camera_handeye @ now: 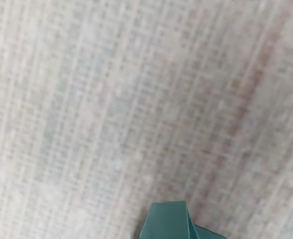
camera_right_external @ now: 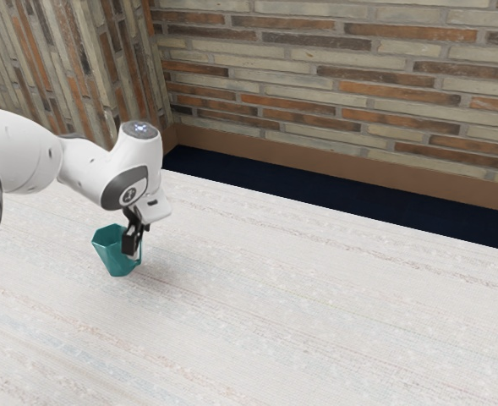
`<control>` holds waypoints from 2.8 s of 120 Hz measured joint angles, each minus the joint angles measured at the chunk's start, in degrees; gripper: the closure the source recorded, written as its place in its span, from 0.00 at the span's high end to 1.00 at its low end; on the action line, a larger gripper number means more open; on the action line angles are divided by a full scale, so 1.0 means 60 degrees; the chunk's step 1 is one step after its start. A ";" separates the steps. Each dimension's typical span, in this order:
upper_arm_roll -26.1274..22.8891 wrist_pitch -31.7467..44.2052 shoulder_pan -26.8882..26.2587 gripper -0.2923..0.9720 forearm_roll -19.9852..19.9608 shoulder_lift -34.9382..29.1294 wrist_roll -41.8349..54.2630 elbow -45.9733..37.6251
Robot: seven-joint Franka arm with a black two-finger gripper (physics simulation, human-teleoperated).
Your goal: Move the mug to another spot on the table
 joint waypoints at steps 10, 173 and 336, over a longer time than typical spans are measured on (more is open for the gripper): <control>0.0000 0.0053 0.0023 0.77 -0.0082 0.0060 -0.0038 0.0044; 0.0147 0.0233 0.0204 0.59 -0.0812 0.0858 -0.0445 0.0721; 0.0191 -0.1521 -0.1191 0.26 0.0130 0.0489 -0.0984 0.0716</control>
